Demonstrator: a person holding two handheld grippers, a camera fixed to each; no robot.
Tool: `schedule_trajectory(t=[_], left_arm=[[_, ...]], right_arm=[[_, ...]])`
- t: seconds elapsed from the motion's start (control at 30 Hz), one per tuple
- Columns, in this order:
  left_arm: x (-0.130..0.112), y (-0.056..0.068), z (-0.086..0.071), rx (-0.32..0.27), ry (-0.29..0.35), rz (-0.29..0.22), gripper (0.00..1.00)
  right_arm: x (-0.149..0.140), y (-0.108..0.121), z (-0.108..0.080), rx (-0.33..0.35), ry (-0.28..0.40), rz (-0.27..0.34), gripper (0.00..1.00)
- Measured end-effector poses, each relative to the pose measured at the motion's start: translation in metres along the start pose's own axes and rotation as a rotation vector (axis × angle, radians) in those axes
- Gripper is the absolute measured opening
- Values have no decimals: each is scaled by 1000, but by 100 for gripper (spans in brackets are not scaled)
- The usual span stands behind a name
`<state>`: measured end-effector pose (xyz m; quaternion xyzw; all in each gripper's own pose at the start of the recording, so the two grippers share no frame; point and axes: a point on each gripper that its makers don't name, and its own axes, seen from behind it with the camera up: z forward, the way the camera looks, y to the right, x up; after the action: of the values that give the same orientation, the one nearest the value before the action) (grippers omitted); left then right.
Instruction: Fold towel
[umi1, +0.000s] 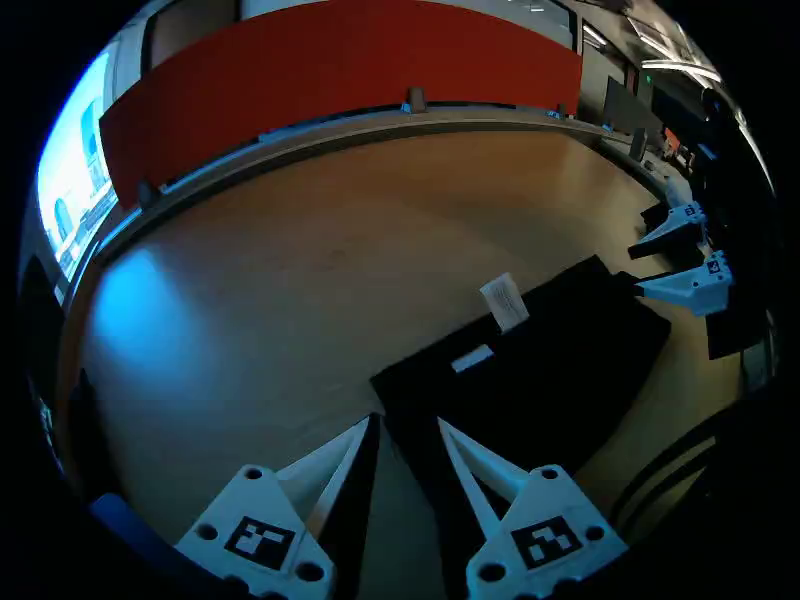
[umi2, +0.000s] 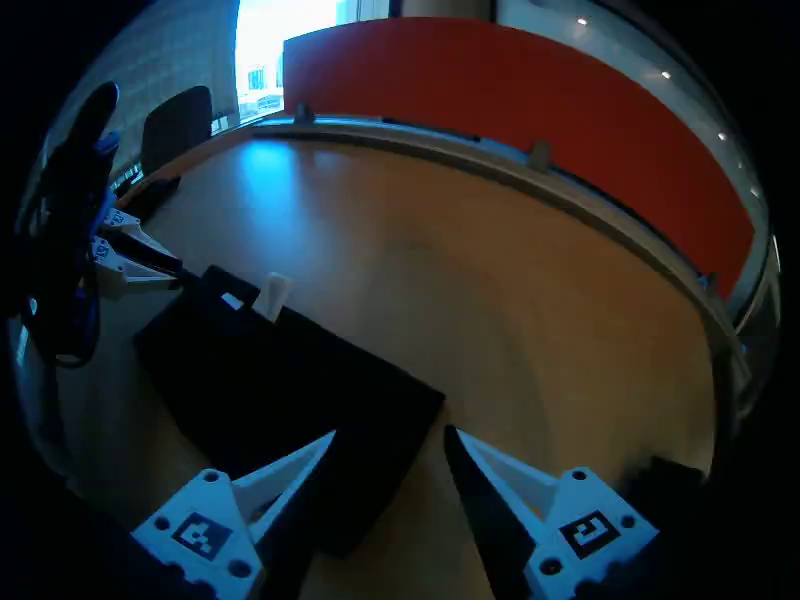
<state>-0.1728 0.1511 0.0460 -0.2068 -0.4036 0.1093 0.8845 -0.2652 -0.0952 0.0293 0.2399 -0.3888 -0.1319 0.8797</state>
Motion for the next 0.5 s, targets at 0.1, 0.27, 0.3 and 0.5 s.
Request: schedule_trajectory(t=[0.1, 0.27, 0.3, 0.5], left_arm=[[2, -4, 1, 12, 3, 3, 32], [5, -10, 3, 32, 8, 2, 33], [6, -12, 4, 35, 9, 2, 33], [10, -18, 4, 53, 15, -1, 33]], right_arm=[[0, 5, 0, -19, 0, 8, 99], [1, 18, 2, -62, -1, 27, 100], [1, 20, 2, -70, -1, 30, 100], [6, 28, 3, -91, 11, 39, 100]])
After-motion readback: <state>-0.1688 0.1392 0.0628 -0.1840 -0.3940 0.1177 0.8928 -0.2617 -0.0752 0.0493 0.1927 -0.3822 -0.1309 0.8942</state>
